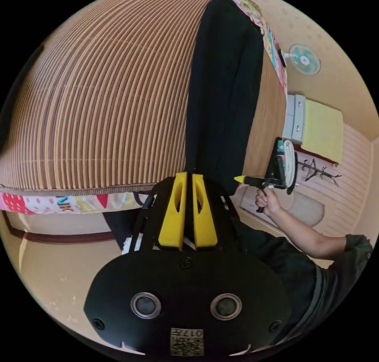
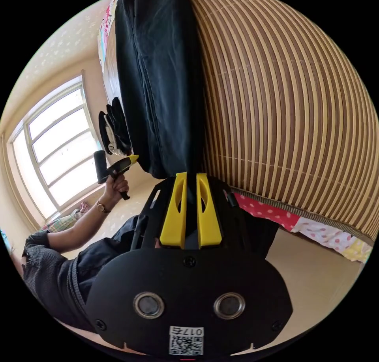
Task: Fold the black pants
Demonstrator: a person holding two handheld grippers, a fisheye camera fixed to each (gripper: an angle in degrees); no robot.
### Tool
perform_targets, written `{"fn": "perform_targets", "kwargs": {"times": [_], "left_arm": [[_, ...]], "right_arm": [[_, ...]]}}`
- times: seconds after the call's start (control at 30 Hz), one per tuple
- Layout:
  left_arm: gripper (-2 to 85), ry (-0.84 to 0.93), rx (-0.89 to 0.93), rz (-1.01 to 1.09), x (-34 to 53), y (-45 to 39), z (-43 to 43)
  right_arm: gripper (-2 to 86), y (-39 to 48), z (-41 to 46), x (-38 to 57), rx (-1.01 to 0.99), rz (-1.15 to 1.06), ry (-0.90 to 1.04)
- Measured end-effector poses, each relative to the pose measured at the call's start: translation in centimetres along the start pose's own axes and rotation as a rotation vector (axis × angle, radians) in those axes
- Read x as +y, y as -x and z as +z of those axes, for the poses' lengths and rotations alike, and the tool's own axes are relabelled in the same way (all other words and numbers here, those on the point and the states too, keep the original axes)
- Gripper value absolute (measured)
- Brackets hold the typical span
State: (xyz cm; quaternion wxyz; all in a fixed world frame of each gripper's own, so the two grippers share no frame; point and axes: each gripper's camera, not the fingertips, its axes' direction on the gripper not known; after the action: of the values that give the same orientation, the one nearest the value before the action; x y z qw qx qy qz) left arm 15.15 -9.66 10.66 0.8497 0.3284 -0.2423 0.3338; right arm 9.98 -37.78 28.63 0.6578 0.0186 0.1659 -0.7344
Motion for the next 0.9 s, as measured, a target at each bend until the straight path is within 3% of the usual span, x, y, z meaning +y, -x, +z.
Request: {"fn": "perform_targets", "kwargs": {"times": [0.03,0.1,0.23,0.3,0.4,0.5,0.57,0.63,0.8,0.9], "left_arm": [[1.7,-0.042,0.101,-0.039,0.5,0.8,-0.8],[1.3,-0.115,0.065,-0.079,1.5,1.4,-2.0],[2.4,-0.101,-0.137,-0.320,2.0,3.1,-2.2],[4.1,-0.071,-0.236,-0.448,1.9,3.4,-2.2],[9.8,-0.193,-0.335,-0.551,2.5,1.2,-4.3],[12.4,-0.265,-0.297,-0.360,1.4,-4.7,-5.1],[13.6,-0.142,-0.132,-0.062,-1.1,-10.3,-2.8],[14.9,-0.031,-0.116,0.096,-2.5,-14.4,-0.4],[16.5,0.138,-0.326,0.352,-4.2,-21.2,5.2],[9.2,0.174,-0.510,0.362,-4.1,-21.4,7.1]], "right_arm": [[4.0,-0.1,-1.6,1.0,-0.043,-0.033,0.000],[3.6,-1.0,-4.3,2.9,-0.050,-0.038,-0.009],[3.3,-6.0,-9.7,7.1,0.120,0.137,0.021],[3.2,-6.6,-11.8,8.5,0.124,0.125,0.015],[3.0,-4.3,-14.3,10.1,0.138,0.028,-0.010],[2.7,0.1,-14.8,10.9,0.211,-0.115,0.019],[2.6,2.7,-14.7,11.1,0.234,-0.217,0.046],[2.7,5.4,-14.5,11.3,0.244,-0.344,0.090],[3.3,8.7,-14.6,11.3,0.166,-0.534,0.142],[4.2,8.6,-14.7,10.5,0.175,-0.590,0.215]]}}
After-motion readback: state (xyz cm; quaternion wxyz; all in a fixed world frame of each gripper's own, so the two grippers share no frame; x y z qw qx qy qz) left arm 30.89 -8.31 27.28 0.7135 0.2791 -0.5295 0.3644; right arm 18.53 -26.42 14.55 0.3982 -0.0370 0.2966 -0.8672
